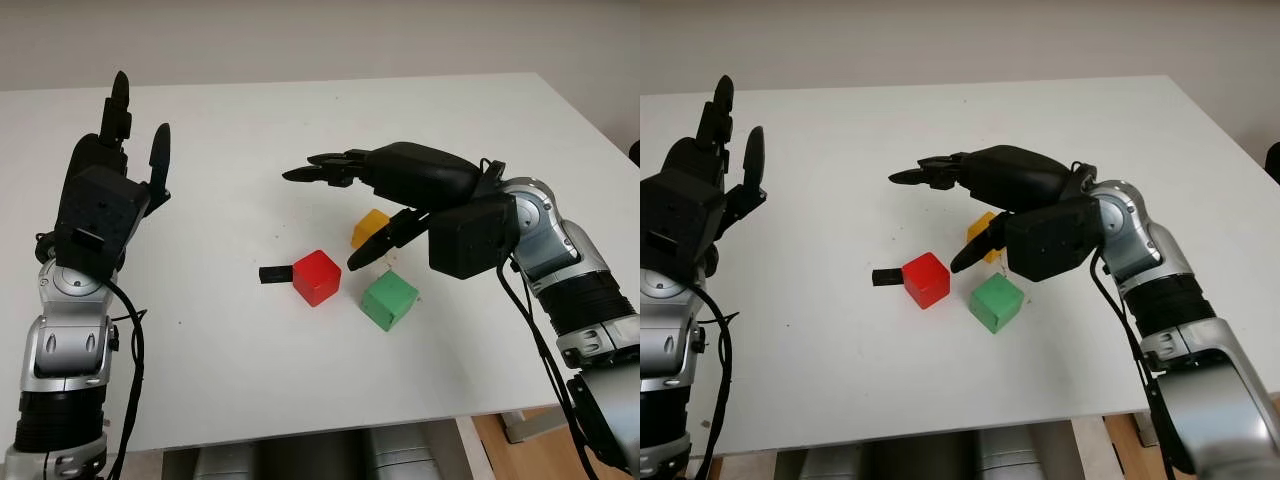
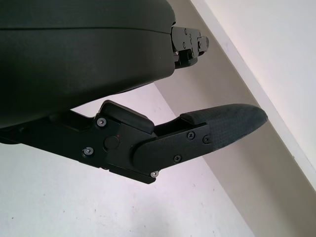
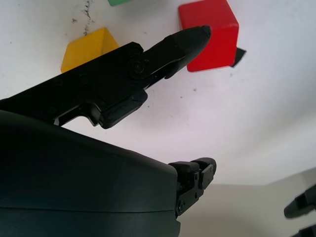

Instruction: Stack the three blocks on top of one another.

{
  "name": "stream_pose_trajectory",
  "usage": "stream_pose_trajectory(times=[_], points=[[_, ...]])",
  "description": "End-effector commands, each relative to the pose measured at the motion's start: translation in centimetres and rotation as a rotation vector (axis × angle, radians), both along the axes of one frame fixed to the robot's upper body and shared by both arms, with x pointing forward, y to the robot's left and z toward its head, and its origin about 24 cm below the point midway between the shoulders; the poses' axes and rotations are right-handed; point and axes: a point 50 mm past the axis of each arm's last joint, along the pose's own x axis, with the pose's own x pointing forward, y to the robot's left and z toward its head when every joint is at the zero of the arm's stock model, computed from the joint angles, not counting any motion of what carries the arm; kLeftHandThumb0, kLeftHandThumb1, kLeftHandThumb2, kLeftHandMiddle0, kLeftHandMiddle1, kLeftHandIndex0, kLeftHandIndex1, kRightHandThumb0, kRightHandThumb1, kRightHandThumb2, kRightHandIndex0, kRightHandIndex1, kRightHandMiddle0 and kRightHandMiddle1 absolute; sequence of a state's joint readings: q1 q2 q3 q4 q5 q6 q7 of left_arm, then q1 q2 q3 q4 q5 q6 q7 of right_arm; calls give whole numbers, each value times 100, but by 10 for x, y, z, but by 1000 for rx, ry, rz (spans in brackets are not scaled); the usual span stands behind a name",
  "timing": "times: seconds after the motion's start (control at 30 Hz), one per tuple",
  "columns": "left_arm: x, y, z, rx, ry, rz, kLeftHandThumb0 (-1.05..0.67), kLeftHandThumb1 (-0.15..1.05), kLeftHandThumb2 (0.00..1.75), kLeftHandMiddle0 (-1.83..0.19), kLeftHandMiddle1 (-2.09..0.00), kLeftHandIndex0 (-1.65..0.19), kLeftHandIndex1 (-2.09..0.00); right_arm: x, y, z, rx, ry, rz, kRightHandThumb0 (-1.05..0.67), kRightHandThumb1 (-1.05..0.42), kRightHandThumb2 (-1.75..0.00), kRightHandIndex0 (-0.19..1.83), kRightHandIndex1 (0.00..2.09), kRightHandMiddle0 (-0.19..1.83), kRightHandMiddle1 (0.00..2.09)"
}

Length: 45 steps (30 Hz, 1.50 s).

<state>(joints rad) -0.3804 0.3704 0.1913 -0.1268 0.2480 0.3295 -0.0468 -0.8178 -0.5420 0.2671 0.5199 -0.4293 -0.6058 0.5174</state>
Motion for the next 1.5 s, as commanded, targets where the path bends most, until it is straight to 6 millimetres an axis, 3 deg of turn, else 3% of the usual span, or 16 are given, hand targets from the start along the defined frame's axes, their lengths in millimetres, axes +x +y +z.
stream_pose_trajectory(times=[0.0, 0.4, 0.83, 1.0, 1.23, 1.47], points=[[0, -4, 1, -4, -9, -6, -82, 105, 75, 17, -5, 8, -6, -4, 0, -6, -35, -24, 18, -77, -85, -6, 15, 11, 30, 15], [1, -6, 3, 11, -5, -15, -86, 105, 74, 17, -5, 9, -5, -11, 10, -39, -103, -77, 71, -84, -91, -6, 19, 9, 36, 16], [-1, -8, 3, 20, 6, -20, -88, 105, 73, 17, -5, 9, -5, -12, 16, -55, -78, -129, 87, -75, -93, -5, 28, 11, 47, 25], [-1, -9, 2, 35, 16, -17, -86, 105, 73, 16, -6, 9, -5, -11, 18, -59, -39, -156, 82, -68, -94, -5, 37, 9, 28, 88], [-2, -9, 0, 25, 30, -13, -86, 105, 72, 16, -6, 11, -5, -9, 17, -60, -3, -171, 79, -63, -93, -5, 41, 10, 29, 105], [-2, -10, -2, 21, 34, -19, -83, 105, 71, 15, -6, 12, -5, -8, 18, -62, -68, -248, 99, -52, -92, -5, 45, 12, 43, 119]])
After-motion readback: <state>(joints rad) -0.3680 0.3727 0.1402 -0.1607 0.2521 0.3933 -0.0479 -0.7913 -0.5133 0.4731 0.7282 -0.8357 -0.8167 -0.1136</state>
